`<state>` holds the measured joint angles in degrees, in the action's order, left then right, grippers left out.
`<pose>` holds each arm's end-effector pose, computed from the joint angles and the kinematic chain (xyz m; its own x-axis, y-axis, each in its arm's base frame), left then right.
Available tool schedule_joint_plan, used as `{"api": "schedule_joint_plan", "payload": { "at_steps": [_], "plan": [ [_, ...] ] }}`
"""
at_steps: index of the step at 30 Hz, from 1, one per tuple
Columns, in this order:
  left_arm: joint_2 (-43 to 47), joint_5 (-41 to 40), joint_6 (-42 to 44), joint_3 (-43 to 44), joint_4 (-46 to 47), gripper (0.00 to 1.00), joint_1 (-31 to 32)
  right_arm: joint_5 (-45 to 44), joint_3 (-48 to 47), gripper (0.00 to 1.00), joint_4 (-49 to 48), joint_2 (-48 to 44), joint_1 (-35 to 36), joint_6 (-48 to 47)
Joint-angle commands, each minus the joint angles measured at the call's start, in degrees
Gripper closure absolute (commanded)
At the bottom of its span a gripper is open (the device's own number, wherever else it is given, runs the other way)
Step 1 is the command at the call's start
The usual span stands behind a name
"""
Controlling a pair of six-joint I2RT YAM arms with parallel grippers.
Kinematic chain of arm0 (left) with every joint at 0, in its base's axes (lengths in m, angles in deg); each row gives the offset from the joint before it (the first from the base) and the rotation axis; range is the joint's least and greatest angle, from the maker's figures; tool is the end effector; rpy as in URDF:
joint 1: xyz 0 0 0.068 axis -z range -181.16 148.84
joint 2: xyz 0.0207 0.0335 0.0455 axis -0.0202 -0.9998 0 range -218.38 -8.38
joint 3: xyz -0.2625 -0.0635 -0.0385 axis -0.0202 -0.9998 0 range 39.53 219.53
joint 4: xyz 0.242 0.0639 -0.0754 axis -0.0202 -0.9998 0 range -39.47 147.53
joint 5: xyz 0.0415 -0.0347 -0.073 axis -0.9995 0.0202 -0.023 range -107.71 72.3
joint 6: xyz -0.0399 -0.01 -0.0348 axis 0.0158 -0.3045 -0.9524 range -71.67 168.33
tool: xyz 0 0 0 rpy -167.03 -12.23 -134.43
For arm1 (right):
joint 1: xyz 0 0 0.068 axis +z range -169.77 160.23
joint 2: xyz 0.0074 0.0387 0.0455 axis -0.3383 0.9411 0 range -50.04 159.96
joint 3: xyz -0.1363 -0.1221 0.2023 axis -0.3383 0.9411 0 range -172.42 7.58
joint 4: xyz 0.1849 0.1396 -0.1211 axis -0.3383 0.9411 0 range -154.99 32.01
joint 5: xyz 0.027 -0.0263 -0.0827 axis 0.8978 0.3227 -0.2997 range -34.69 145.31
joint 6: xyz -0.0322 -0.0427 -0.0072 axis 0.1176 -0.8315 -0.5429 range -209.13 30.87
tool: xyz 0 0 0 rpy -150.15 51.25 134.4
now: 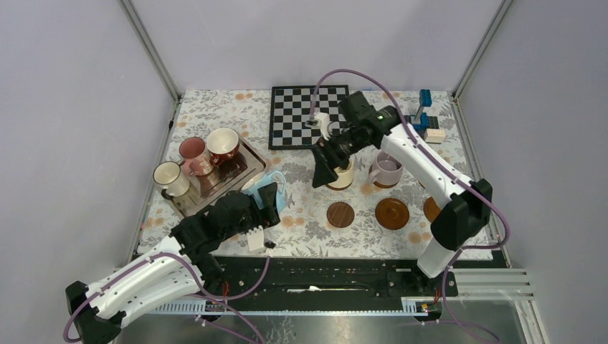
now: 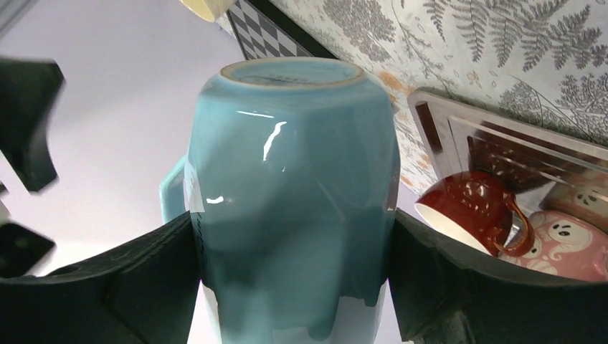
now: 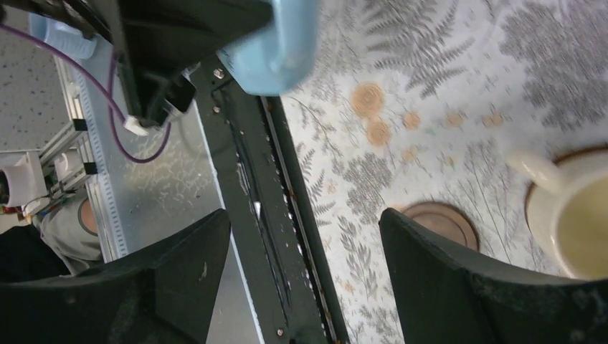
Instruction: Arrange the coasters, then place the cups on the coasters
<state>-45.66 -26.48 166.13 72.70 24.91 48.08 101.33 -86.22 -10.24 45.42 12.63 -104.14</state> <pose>0.0995 -0.1070 0.2504 0.7736 0.4415 0.4546 0.0335 -0.7448 0.6664 0.2786 0.2073 0.3470 -0.4959 -0.5276 -0.6897 -0.8662 0.2446 0.4356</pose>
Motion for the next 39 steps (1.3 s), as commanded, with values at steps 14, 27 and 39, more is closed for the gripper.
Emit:
{"api": "schedule_joint_plan", "payload": {
  "at_steps": [14,27,39],
  "plan": [
    [-1.0,10.8,21.4,3.0,6.9,0.87,0.8,-3.9,-21.8,0.23,15.3,15.1,12.5,-5.3],
    [-1.8,13.7,23.8,2.5,7.4,0.87,1.6,-3.3,-27.6,0.27,18.2,21.6,13.4,-7.0],
    [-1.8,15.0,24.5,1.8,8.6,0.87,2.2,1.7,-32.4,0.47,26.4,26.8,15.0,-13.2]
  ]
}}
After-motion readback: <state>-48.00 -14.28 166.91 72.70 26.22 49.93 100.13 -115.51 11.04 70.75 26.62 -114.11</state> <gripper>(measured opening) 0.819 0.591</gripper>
